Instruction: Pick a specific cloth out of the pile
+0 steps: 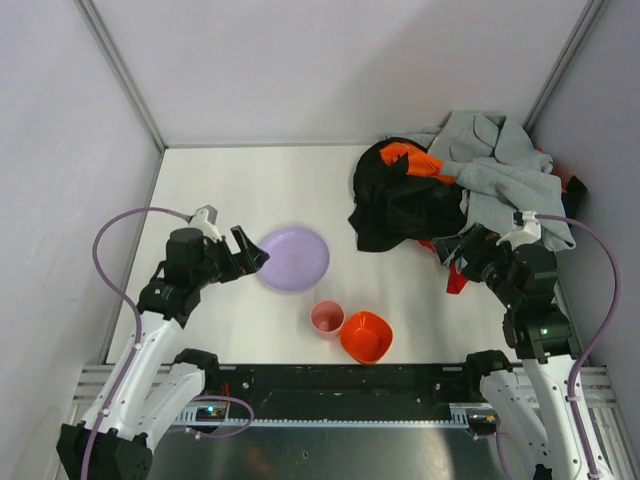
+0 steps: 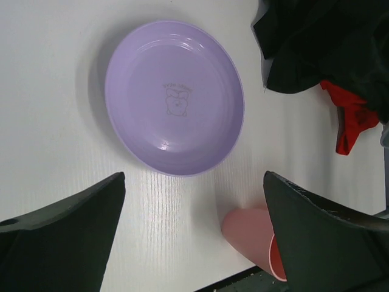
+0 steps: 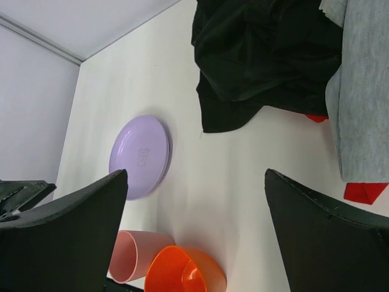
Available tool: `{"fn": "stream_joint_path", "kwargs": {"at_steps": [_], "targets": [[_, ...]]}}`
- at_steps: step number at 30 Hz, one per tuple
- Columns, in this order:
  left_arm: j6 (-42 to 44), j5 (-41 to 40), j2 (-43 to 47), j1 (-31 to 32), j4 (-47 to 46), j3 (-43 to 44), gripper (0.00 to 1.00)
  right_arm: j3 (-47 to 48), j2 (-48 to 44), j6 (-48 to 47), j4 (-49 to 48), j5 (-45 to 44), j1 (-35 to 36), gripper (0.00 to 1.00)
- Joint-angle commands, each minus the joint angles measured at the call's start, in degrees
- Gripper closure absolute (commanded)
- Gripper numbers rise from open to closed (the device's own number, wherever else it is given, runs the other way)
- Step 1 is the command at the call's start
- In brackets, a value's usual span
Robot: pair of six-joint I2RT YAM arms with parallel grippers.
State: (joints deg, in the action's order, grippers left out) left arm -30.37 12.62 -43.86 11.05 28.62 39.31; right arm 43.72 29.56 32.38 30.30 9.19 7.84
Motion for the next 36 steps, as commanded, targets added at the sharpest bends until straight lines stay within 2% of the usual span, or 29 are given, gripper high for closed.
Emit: {"fn": "stream_joint_path", "kwargs": {"at_steps": [1, 4, 7, 12, 18, 23, 27, 30, 36], "targets": [[-2.51, -2.58, 3.47, -0.45, 1.22, 0.09, 0.00, 2.39, 1.64, 1.35, 0.38, -1.49, 0.59, 0.01], [-5.12, -4.36, 4.64, -0.61, 2.33, 1.34, 0.00, 2.41, 2.04, 3.09, -0.67, -0.96, 0.58, 0.01], [-6.42, -4.84, 6.36, -0.67, 3.16, 2.86, 0.00, 2.42, 0.80, 0.02, -3.05, 2.85, 0.48, 0.01], [-2.99, -5.62, 8.15, -0.67, 2.69, 4.31, 0.00, 2.45, -1.08, 2.07, -0.75, 1.80, -1.36, 0.01], [0.42, -1.79, 5.31, -0.73, 2.66, 6.28, 0.00, 2.70, 0.02, 3.98, 1.24, 0.17, -3.50, 0.01], [3.11, 1.82, 0.17, -0.68, 3.98, 8.50, 0.00, 4.34, 6.70, 3.84, 5.60, -0.50, -2.22, 0.01], [5.52, 1.44, -4.95, -0.68, 7.03, 10.94, 0.00, 5.38, 14.00, 3.76, 7.23, -2.75, 3.94, 0.01], [7.62, -0.86, -7.85, -0.49, 9.38, 12.63, 0.01, 6.15, 18.19, 4.30, 7.28, -7.22, 11.53, 0.01], [11.64, -12.68, -11.73, 3.56, 14.47, 17.11, 0.00, 10.46, 27.72, 3.96, 9.78, -20.08, 26.84, 0.01]]}}
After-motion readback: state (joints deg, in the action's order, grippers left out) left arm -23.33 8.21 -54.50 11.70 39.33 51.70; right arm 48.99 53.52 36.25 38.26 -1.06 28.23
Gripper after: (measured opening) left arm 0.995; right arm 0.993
